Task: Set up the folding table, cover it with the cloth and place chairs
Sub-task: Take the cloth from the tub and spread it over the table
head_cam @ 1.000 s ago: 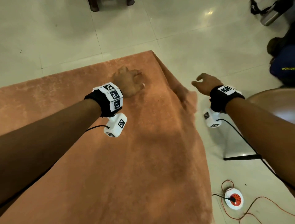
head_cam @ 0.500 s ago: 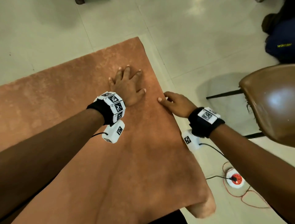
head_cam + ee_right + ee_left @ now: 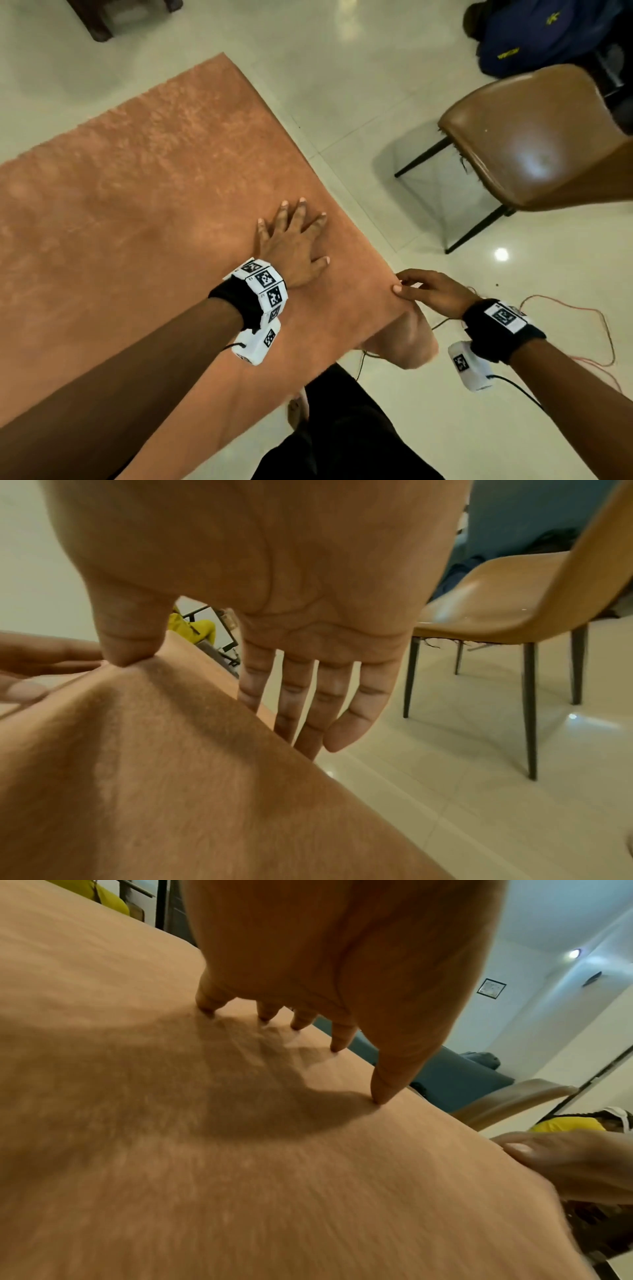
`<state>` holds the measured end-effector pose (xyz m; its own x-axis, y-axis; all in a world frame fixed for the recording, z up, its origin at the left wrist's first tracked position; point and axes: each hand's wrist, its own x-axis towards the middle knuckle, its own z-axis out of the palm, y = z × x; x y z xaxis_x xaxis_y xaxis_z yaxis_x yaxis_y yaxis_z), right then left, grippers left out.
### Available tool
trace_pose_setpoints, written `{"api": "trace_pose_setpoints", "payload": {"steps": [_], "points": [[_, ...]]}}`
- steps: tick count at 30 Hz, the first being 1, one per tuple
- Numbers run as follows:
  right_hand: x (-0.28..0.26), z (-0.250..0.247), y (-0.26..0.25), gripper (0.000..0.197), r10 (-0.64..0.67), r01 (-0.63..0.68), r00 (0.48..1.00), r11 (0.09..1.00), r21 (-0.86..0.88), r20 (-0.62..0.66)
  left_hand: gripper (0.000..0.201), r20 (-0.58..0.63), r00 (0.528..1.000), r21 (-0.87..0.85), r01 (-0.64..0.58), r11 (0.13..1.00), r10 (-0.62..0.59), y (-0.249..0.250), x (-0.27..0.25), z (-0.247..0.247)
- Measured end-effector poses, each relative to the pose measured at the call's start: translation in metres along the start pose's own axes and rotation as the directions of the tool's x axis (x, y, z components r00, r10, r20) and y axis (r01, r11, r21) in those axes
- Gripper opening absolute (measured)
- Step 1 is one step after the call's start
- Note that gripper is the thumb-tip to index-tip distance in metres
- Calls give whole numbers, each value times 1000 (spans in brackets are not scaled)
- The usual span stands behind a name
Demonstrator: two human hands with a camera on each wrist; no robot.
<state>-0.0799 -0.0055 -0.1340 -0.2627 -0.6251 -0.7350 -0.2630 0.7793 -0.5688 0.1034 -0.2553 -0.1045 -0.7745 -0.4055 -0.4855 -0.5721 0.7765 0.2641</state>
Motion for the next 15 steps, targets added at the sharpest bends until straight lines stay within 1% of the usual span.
{"api": "trace_pose_setpoints", "payload": {"steps": [1,2,3,4,6,7,8,9,10,12,13,15], "points": [[-8,4,7,43,10,-10,1000,997,71,6,83,24,1000,6,-19,1000,19,8,-11,8],[-19,11,15,44,16,-17,1000,991,130,9,84,44,998,16,-36,999,35,17,-25,17],[-24,15,21,56,8,-8,1000,984,179,0,86,63,997,27,-51,998,49,24,-34,25],[-29,20,28,70,3,1,1000,981,192,-18,89,84,995,40,-66,997,62,30,-43,33],[-33,33,42,92,11,-3,997,992,122,-71,95,108,992,47,-78,996,73,42,-59,48],[-33,42,48,98,35,-28,994,997,76,-99,98,114,992,41,-67,997,62,47,-67,54],[-30,49,52,99,71,-67,988,997,35,-137,102,113,992,35,-50,998,46,50,-69,56],[-25,57,55,94,108,-112,981,994,-16,-164,105,117,993,35,-31,999,27,52,-70,59],[-22,64,60,77,140,-155,972,986,-65,-189,109,132,991,43,-13,999,7,54,-71,60],[-17,71,63,27,187,-233,944,961,-151,-271,114,176,984,75,4,997,-17,56,-68,61],[-16,70,63,18,183,-248,929,953,-174,-320,115,192,981,84,8,996,-24,56,-66,61],[-21,61,69,12,157,-259,898,944,-205,-410,115,215,976,81,9,997,-26,56,-63,63]]}}
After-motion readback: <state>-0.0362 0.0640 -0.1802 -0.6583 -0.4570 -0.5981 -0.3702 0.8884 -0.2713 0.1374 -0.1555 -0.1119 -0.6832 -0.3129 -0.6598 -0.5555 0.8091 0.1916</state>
